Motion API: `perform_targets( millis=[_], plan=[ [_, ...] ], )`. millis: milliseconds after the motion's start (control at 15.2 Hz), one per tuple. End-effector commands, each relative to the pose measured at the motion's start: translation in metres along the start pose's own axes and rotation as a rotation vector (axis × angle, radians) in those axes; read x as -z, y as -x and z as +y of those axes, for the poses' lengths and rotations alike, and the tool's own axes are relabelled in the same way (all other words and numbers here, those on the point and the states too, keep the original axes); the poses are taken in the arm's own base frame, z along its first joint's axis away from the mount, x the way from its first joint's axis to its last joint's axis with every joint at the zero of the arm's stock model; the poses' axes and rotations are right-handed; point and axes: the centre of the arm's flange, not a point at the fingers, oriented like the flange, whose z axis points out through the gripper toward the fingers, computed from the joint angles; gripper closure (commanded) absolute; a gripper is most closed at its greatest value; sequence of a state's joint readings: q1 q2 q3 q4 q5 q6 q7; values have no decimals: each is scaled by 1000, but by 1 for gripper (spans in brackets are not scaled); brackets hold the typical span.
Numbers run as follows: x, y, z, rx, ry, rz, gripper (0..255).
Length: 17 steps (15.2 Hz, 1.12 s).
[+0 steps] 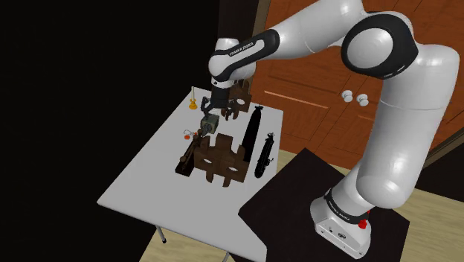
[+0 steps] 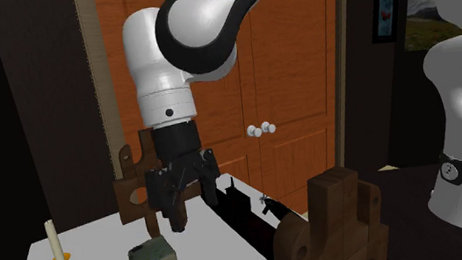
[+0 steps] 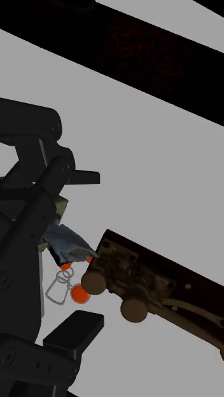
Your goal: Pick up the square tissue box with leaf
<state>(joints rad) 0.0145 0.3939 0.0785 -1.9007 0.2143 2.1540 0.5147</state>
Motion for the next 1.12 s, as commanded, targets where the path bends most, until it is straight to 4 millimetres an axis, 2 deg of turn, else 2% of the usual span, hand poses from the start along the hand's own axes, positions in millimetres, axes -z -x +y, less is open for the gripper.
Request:
perform_targets(
  millis=[0, 396, 924, 1056],
  plan=[
    [-17, -20, -7, -46, -15, -10, 0],
    [-63, -80, -29, -179, -60, -38, 0],
    [-105, -93, -26, -186, -63, -39, 0],
    [-105, -93, -26, -186, -63, -39, 0]
  ],
)
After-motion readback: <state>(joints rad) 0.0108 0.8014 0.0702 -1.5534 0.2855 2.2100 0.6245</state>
